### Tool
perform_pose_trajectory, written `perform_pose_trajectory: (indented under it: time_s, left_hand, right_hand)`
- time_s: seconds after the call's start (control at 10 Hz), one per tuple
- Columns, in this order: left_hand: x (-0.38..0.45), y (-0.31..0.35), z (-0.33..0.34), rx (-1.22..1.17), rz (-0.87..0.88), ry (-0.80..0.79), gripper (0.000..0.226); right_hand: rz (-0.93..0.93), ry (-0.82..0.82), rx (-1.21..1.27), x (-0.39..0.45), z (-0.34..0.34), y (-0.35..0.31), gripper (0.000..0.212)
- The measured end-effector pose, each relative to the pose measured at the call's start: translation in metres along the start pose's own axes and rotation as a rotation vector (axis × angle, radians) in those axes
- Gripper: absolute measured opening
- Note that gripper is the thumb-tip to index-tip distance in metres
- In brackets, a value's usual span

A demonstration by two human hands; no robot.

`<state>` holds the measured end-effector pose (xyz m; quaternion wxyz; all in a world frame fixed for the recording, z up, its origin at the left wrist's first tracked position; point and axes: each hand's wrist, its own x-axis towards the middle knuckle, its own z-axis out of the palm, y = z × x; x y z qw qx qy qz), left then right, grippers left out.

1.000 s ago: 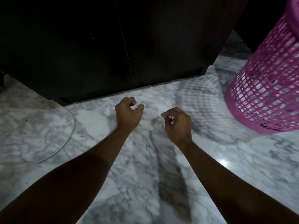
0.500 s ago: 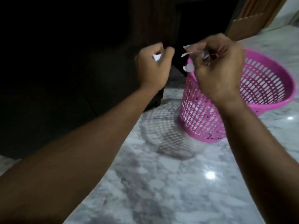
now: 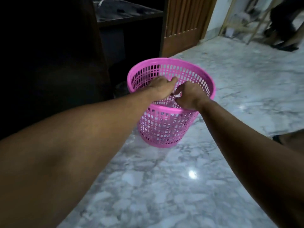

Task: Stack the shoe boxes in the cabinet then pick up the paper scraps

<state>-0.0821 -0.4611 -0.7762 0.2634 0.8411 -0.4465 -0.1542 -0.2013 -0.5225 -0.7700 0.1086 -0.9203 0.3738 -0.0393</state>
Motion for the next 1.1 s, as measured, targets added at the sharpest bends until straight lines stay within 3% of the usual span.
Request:
perform_pose_trajectory:
  time_s: [0.1, 0.2, 0.3, 0.4, 0.5, 0.6, 0.7, 0.9, 1.0, 1.1]
  left_hand:
    - [-0.003, -0.006, -0.012, 0.164, 0.141, 0.076, 0.045]
    - [-0.014, -0.019, -0.022, 0.168, 0.087, 0.320, 0.035]
    - [-0.036, -0.036, -0.027, 0.004, -0.221, 0.543, 0.064]
    - [-0.052, -0.056, -0.025, -0.533, -0.563, 0.341, 0.080]
    - [-0.064, -0.067, -0.022, -0.858, -0.539, 0.101, 0.049]
    - [-0.059, -0.073, -0.027, -0.860, -0.445, 0.214, 0.032]
    - [-0.047, -0.087, -0.038, -0.838, -0.443, 0.275, 0.034]
    - [-0.033, -0.117, -0.043, -0.757, -0.468, 0.216, 0.052]
    - [-0.045, -0.109, -0.055, -0.740, -0.539, 0.193, 0.063]
    - [-0.079, -0.085, -0.084, -0.735, -0.599, 0.192, 0.039]
  right_hand:
    - [0.047, 0.139, 0.095, -0.005, -0.004, 0.011, 0.036]
    - [0.156, 0.453, 0.232, -0.024, -0.001, 0.025, 0.048]
    - [0.499, 0.529, 0.583, -0.040, 0.016, 0.040, 0.071]
    - [0.713, 0.223, 1.058, -0.048, 0.036, 0.043, 0.081]
    - [0.629, 0.161, 1.261, -0.045, 0.045, 0.036, 0.037]
    - [0.555, 0.177, 1.330, -0.031, 0.045, 0.026, 0.031]
    - [0.511, 0.134, 1.326, -0.009, 0.044, 0.007, 0.026]
    - [0.483, 0.069, 1.223, 0.015, 0.044, -0.014, 0.027]
    - [0.577, 0.002, 1.171, 0.007, 0.028, -0.014, 0.055]
    - [0.663, 0.014, 1.116, -0.012, 0.005, -0.014, 0.077]
